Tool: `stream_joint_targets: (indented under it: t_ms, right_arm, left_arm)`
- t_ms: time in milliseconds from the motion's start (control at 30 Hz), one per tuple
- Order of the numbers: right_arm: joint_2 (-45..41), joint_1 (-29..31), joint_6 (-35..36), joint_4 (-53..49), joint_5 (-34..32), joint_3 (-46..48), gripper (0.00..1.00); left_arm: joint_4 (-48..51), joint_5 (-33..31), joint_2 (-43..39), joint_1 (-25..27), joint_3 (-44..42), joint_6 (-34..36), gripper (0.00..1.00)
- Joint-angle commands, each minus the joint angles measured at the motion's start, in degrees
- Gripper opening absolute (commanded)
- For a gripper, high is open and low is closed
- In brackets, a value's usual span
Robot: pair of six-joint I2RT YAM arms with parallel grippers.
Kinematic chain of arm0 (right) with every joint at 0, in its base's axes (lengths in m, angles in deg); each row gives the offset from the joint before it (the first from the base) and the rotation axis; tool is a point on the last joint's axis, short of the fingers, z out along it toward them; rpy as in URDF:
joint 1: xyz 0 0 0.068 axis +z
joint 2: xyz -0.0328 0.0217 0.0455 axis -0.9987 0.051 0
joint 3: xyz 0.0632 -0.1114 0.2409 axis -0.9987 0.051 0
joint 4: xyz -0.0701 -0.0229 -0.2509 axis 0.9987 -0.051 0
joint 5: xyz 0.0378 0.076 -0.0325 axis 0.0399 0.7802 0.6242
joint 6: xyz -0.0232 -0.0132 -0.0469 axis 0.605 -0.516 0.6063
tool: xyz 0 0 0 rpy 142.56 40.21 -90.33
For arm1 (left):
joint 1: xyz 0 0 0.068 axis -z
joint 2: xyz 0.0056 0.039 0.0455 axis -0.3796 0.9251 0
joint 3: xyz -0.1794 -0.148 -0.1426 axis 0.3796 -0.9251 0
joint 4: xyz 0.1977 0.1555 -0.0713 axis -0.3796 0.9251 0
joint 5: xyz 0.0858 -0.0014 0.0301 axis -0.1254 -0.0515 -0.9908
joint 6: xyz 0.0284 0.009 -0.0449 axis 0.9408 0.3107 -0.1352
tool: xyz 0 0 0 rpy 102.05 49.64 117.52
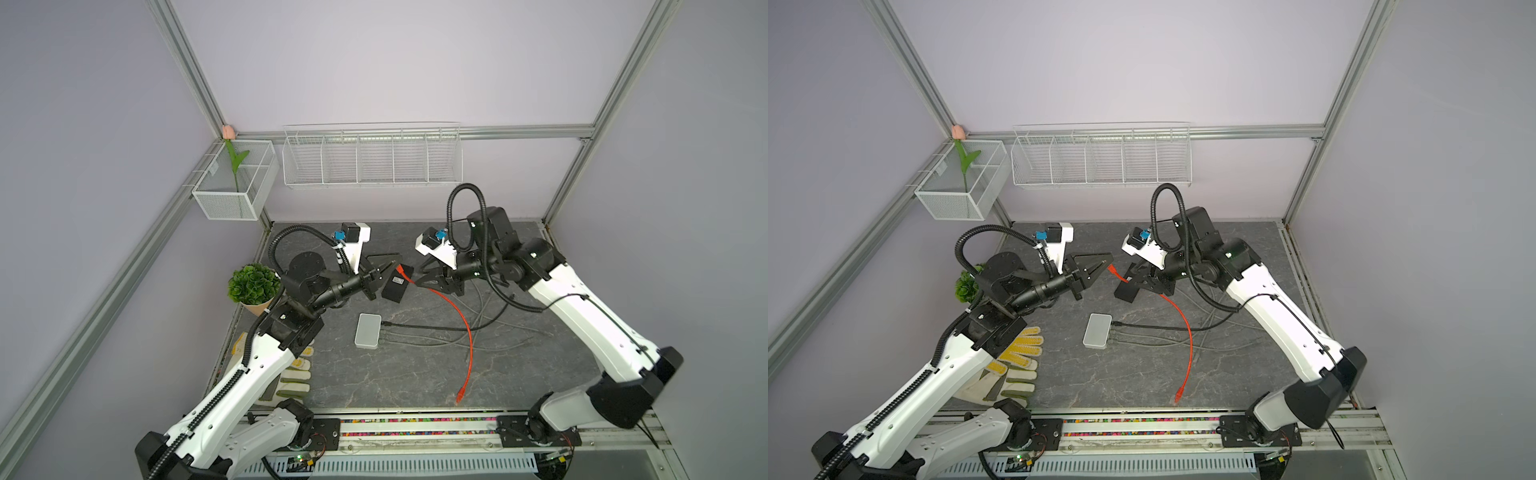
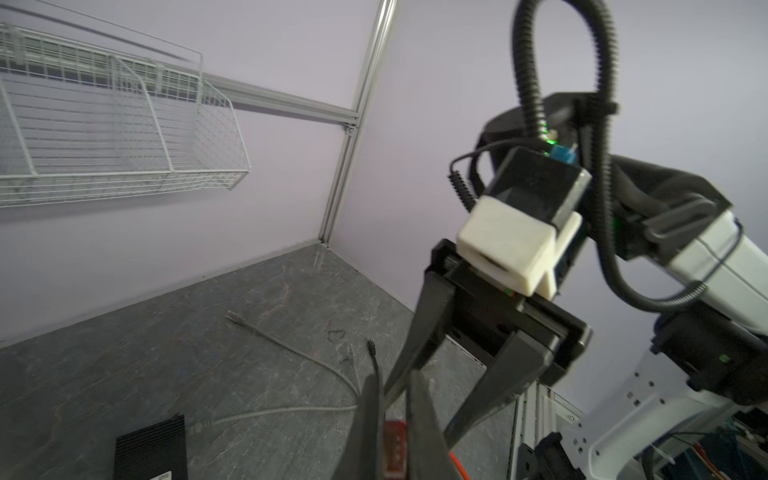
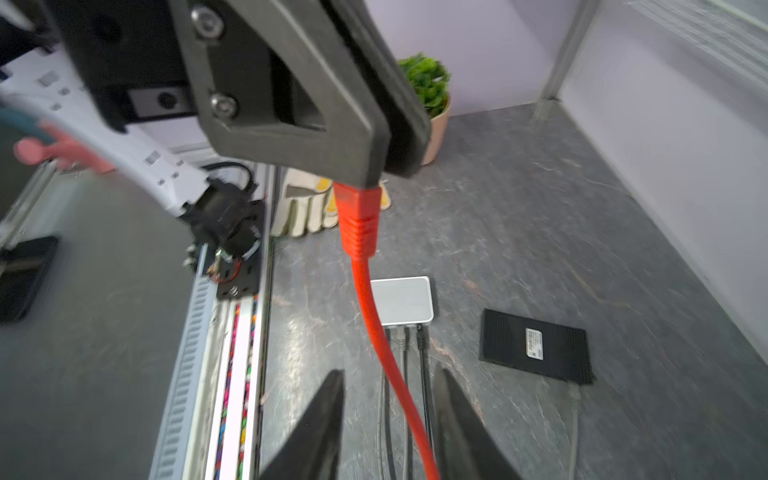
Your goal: Insert the plug into the switch port
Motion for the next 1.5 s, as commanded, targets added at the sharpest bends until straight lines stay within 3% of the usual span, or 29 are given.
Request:
stream_joint_targets:
  t_ms: [0, 167, 433, 733, 1467]
  right_arm:
    - [-5.28, 1.35, -6.39, 17.57, -13.69, 5.29, 0.36]
    - [-2.05, 4.07, -5.86, 14.74, -16.24, 2.02, 0.36]
    - [2.40, 6.97, -5.07, 15.49, -14.31, -1.10, 0.34]
    - [4.86, 7.71, -4.71, 15.22, -13.36, -2.85, 0.31]
    - [9.65, 9.05, -5.46, 16.19, -13.20, -4.79, 0.34]
  left_arm:
    - [0.62, -8.93, -0.77, 0.19, 0.89, -3.26, 0.00]
    - [0.23, -16.91, -0.55, 0.62, 0.71, -8.70, 0.00]
    - [2.40, -22.20, 0.15, 2.58, 1.72, -12.06, 0.00]
    - [3.47, -23.87, -0.43, 3.00, 1.33, -12.37, 0.00]
    - [4.72, -26.00, -1.53, 4.08, 0.71, -13.12, 0.00]
